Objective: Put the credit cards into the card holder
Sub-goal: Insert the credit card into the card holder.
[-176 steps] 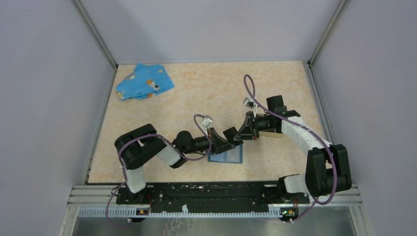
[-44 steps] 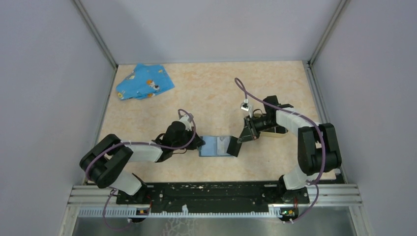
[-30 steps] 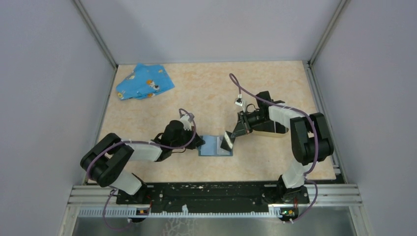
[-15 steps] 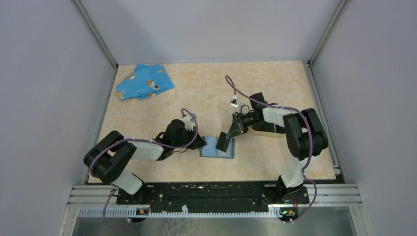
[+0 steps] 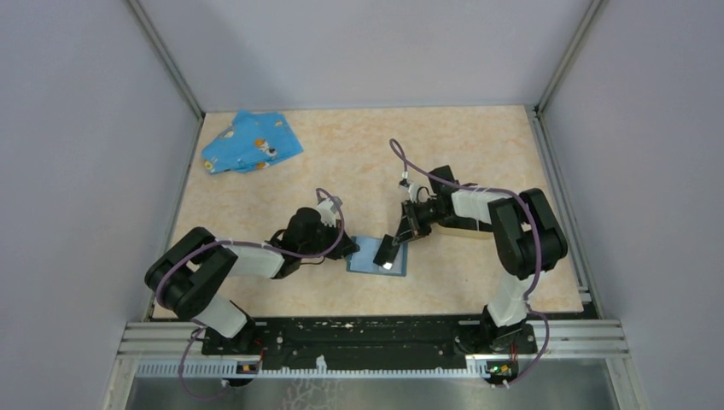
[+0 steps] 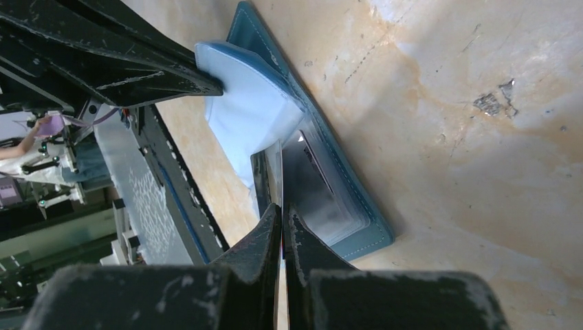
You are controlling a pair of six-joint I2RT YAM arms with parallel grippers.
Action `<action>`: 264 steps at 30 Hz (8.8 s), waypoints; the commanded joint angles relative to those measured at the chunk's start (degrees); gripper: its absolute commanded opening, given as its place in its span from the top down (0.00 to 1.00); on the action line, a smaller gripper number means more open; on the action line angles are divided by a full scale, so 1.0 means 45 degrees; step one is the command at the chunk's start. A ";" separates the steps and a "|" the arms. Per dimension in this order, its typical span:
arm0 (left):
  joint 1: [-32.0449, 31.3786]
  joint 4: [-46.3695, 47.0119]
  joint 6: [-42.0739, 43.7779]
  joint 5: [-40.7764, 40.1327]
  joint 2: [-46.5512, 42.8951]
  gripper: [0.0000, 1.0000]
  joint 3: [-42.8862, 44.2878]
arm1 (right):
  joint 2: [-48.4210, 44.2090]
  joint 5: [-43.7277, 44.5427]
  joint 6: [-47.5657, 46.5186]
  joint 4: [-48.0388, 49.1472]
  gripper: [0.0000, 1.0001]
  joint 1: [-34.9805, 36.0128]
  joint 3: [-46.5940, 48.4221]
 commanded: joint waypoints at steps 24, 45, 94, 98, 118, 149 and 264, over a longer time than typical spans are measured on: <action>0.0039 0.0611 0.0694 0.0337 0.0424 1.00 0.0146 | 0.1363 -0.0503 0.0664 -0.0159 1.00 0.0981 0.0748; 0.0039 0.0462 0.0880 0.0659 0.0813 1.00 0.0511 | 0.2296 -0.0257 0.2277 -0.0202 1.00 0.0982 0.1097; 0.0044 0.0091 0.0860 0.0663 0.0877 0.92 0.0734 | 0.2132 0.0605 0.3811 0.0695 0.94 0.1626 0.1042; 0.0059 -0.0555 0.0489 0.0008 0.0322 0.67 0.0859 | 0.2493 0.0437 0.3339 0.0151 0.87 0.1627 0.1395; -0.1937 -0.2433 -0.0609 0.0137 -0.4374 0.54 0.0258 | 0.2676 0.0675 0.2804 -0.0368 0.83 0.1626 0.1720; -0.5215 -0.4058 -0.0034 -0.4383 -0.0350 0.64 0.3327 | 0.2926 0.0655 0.2570 -0.0680 0.82 0.1626 0.1895; 0.0726 -0.3258 -0.0044 -0.0189 -0.1670 0.44 0.0382 | -0.8184 -0.2620 -1.4527 -0.3699 0.45 0.1794 -0.2216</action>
